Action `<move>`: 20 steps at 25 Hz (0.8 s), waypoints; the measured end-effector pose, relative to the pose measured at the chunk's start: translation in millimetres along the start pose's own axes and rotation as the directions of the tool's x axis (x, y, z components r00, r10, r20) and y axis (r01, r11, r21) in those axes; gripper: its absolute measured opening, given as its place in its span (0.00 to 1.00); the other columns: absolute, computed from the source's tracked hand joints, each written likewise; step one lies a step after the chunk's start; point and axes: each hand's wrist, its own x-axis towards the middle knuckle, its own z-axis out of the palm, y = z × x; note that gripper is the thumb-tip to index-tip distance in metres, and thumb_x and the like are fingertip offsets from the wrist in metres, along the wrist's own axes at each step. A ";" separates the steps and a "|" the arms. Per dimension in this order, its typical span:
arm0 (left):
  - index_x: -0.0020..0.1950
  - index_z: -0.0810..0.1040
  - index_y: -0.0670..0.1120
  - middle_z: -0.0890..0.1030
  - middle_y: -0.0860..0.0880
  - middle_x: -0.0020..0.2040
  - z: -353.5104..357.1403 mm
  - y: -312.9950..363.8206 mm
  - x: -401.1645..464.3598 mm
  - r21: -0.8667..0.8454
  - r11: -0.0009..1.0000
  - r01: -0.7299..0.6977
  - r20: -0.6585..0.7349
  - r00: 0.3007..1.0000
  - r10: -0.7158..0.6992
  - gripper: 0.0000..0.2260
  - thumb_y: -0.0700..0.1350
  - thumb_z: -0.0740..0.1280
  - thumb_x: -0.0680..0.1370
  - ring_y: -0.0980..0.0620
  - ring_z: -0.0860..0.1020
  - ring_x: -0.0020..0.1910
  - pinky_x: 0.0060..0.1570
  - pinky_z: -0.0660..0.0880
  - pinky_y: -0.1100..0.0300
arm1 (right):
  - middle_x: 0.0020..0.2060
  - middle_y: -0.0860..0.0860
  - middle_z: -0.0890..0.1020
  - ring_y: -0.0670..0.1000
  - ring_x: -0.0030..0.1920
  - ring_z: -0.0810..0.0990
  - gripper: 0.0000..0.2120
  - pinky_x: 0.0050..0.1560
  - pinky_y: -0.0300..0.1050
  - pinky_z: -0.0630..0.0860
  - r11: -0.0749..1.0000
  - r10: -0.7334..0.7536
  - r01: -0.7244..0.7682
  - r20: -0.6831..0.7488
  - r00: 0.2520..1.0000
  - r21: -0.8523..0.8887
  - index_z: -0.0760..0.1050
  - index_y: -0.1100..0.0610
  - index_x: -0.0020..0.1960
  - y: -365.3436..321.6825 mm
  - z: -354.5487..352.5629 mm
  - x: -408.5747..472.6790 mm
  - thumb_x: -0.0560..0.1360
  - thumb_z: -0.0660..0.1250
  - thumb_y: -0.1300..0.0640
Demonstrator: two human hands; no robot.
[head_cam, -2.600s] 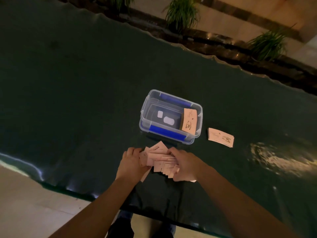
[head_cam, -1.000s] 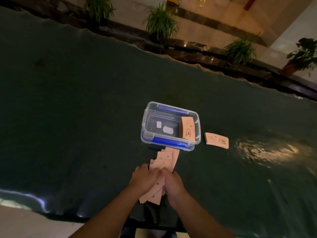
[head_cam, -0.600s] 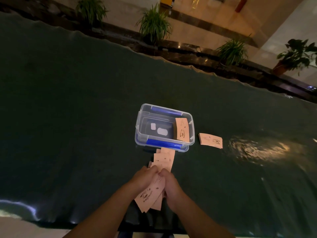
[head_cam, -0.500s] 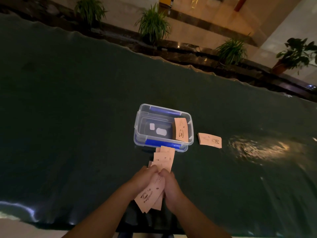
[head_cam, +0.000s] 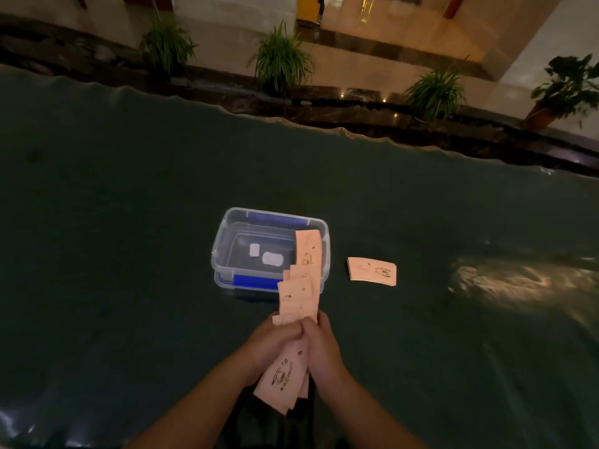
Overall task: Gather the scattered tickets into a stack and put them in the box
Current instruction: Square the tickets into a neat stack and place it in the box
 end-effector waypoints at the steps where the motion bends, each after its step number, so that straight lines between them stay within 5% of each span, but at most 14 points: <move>1: 0.64 0.83 0.50 0.88 0.44 0.52 10.6 3.6 4.1 -0.013 1.000 -0.012 -0.017 1.000 0.012 0.15 0.47 0.70 0.77 0.44 0.87 0.52 0.59 0.81 0.43 | 0.59 0.54 0.87 0.55 0.56 0.89 0.15 0.61 0.58 0.85 1.000 -0.010 0.011 0.013 1.000 -0.021 0.75 0.51 0.69 -7.0 -12.6 1.7 0.83 0.66 0.57; 5: 0.63 0.81 0.46 0.88 0.39 0.50 70.2 25.8 23.0 -0.090 0.996 -0.024 -0.099 0.995 0.015 0.12 0.46 0.68 0.80 0.39 0.87 0.51 0.57 0.81 0.41 | 0.55 0.55 0.90 0.55 0.53 0.91 0.15 0.59 0.58 0.86 0.999 -0.032 0.031 0.102 0.994 0.017 0.79 0.50 0.68 -38.4 -83.3 14.1 0.81 0.71 0.52; 9: 0.63 0.77 0.48 0.86 0.38 0.54 134.9 53.5 39.4 -0.351 0.935 -0.048 -0.156 0.988 -0.008 0.10 0.42 0.66 0.81 0.36 0.84 0.55 0.60 0.78 0.37 | 0.61 0.63 0.87 0.65 0.62 0.86 0.21 0.70 0.67 0.78 0.953 -0.003 -0.042 0.148 0.989 0.301 0.82 0.57 0.67 -58.2 -154.2 29.5 0.81 0.68 0.46; 12: 0.60 0.76 0.49 0.83 0.38 0.57 185.8 72.9 54.3 -0.556 0.823 -0.114 -0.195 0.981 0.004 0.09 0.38 0.63 0.82 0.37 0.80 0.61 0.67 0.72 0.34 | 0.65 0.64 0.85 0.63 0.62 0.84 0.25 0.63 0.60 0.77 0.874 0.025 -0.109 0.179 0.983 0.474 0.83 0.59 0.69 -63.8 -210.6 32.7 0.83 0.62 0.44; 14: 0.60 0.77 0.46 0.84 0.39 0.54 211.4 76.8 65.6 -0.590 0.792 -0.156 -0.221 0.975 0.028 0.09 0.38 0.62 0.82 0.39 0.80 0.59 0.67 0.73 0.37 | 0.66 0.62 0.85 0.61 0.65 0.83 0.28 0.64 0.59 0.75 0.837 0.008 -0.102 0.174 0.985 0.538 0.80 0.57 0.72 -61.4 -235.6 31.8 0.78 0.67 0.43; 17: 0.62 0.79 0.41 0.86 0.40 0.50 235.5 74.1 84.4 -0.608 0.782 -0.137 -0.223 0.975 -0.002 0.11 0.39 0.65 0.80 0.40 0.82 0.57 0.64 0.76 0.42 | 0.64 0.58 0.87 0.59 0.67 0.83 0.32 0.65 0.61 0.80 0.828 -0.034 -0.038 0.118 0.992 0.559 0.77 0.53 0.72 -64.4 -249.4 39.4 0.70 0.79 0.50; 20: 0.63 0.81 0.42 0.88 0.41 0.51 248.4 74.0 100.3 -0.678 0.732 -0.072 -0.203 0.975 -0.092 0.13 0.40 0.69 0.79 0.43 0.83 0.55 0.54 0.79 0.49 | 0.60 0.54 0.89 0.55 0.61 0.87 0.26 0.63 0.59 0.84 0.886 -0.044 0.046 -0.015 0.999 0.462 0.77 0.52 0.69 -76.8 -256.9 60.7 0.73 0.80 0.61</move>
